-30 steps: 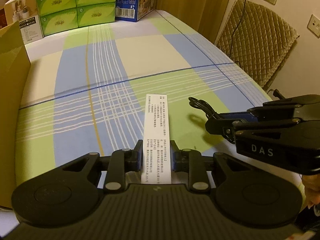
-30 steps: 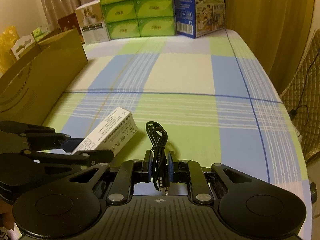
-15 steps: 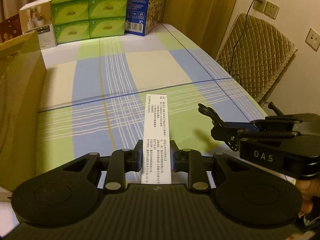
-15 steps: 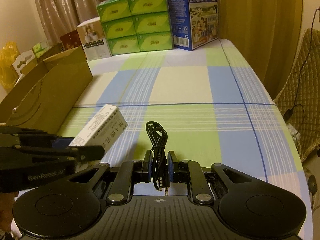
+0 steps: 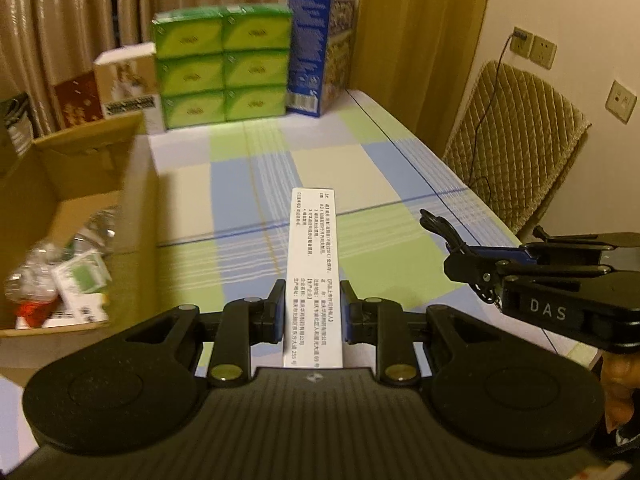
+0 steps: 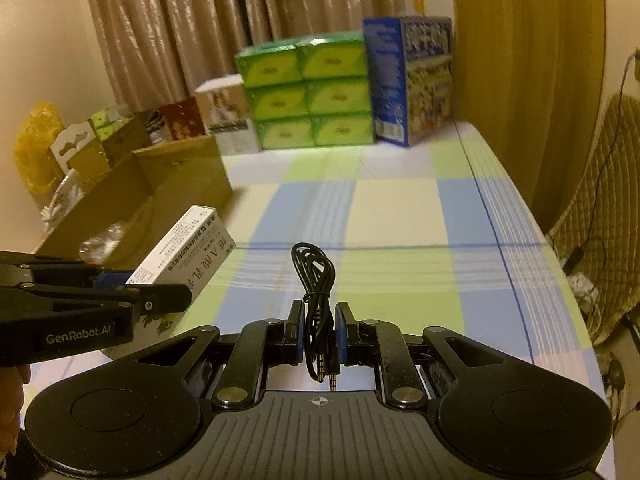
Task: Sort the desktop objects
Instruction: 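Lift the white tube box and cable and carry both to the cardboard box, then open the left tool over the box while the right tool drops the cable in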
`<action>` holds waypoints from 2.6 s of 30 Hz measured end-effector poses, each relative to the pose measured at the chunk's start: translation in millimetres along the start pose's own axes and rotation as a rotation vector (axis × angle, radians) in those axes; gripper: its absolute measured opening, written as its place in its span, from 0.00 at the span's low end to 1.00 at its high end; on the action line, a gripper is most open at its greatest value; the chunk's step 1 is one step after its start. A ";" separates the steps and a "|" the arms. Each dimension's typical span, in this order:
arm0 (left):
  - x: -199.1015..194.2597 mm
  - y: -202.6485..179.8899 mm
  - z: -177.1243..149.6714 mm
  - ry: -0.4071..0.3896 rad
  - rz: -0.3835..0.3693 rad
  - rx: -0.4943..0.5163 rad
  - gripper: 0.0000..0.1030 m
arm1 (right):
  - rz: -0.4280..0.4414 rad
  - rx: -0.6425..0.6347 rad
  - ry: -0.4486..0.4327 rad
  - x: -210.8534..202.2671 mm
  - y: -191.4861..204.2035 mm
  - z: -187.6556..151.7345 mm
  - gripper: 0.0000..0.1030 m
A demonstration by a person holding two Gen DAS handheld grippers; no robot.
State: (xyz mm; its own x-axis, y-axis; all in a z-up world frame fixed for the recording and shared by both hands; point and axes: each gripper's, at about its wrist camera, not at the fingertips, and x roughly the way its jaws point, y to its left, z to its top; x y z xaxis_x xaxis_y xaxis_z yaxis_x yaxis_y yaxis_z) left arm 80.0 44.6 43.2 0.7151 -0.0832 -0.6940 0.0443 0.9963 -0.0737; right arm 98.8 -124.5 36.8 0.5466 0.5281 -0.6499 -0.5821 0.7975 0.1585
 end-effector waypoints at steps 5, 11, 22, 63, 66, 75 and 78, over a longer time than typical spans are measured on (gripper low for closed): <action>-33.8 19.6 0.6 -0.031 0.035 -0.015 0.21 | 0.031 -0.028 -0.023 -14.6 30.1 5.3 0.12; -65.7 43.7 -5.4 -0.056 0.076 -0.035 0.21 | 0.073 -0.070 -0.048 -24.6 65.4 11.7 0.12; -114.0 101.2 -25.5 -0.080 0.154 -0.089 0.21 | 0.142 -0.140 -0.057 -24.4 127.5 13.9 0.12; -47.8 265.5 15.4 -0.077 0.211 -0.269 0.29 | 0.298 -0.128 0.043 145.9 216.3 93.6 0.12; -49.9 269.2 9.7 -0.079 0.214 -0.290 0.34 | 0.315 -0.111 0.041 153.2 218.0 96.5 0.12; -61.8 267.5 -3.8 -0.084 0.247 -0.294 0.53 | 0.327 -0.057 0.015 148.2 206.8 104.5 0.53; -69.0 261.7 -7.3 -0.091 0.260 -0.289 0.66 | 0.307 -0.041 0.019 139.5 198.3 101.6 0.62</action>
State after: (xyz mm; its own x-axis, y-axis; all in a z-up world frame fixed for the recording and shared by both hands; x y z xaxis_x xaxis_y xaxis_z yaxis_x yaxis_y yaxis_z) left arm 37.1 310.9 66.6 0.7358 0.1866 -0.6510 -0.3356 0.9354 -0.1112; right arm 120.8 137.0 53.1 0.3305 0.7365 -0.5901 -0.7424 0.5890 0.3193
